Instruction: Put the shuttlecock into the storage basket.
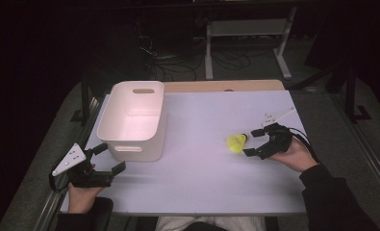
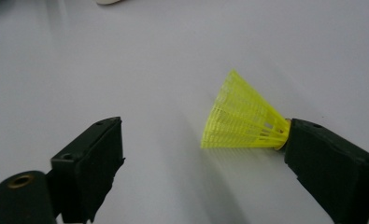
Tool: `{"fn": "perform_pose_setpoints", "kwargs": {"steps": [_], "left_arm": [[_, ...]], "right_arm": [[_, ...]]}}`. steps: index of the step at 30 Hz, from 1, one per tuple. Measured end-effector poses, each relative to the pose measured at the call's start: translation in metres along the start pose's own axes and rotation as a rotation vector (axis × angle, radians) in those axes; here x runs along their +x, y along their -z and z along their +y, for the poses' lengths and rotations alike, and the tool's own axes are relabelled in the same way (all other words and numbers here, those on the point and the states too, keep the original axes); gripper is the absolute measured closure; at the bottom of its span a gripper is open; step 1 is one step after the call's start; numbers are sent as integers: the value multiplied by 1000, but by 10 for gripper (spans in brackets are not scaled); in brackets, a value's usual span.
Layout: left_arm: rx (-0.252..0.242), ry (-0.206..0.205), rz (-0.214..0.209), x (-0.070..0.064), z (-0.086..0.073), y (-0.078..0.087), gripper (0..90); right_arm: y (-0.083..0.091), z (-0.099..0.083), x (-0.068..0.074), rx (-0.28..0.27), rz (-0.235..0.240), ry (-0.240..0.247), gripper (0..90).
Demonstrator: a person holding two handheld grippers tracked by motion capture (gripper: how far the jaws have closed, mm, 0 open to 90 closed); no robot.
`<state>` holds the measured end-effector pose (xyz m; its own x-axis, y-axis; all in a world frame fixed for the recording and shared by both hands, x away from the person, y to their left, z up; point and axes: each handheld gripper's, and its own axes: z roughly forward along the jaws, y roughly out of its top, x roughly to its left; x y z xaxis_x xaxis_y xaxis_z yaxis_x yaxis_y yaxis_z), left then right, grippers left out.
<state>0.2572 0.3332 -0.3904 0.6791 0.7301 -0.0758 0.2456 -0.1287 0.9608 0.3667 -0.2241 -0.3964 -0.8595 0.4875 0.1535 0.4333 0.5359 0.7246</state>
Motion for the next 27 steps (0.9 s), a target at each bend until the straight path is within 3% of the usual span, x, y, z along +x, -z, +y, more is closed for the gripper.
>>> {"fn": "perform_pose_setpoints", "kwargs": {"steps": [8, 18, 27], "left_arm": [[-1, 1, -1, 0, 0, 0, 0], [-1, 1, -1, 0, 0, 0, 0], [0, 1, -3, 0, 0, 0, 0]], "right_arm": [[-3, -1, -3, 25, -4, 8, 181], [-7, -4, -8, 60, 32, 12, 314], [-12, -5, -11, 92, 42, 24, 612]]}}
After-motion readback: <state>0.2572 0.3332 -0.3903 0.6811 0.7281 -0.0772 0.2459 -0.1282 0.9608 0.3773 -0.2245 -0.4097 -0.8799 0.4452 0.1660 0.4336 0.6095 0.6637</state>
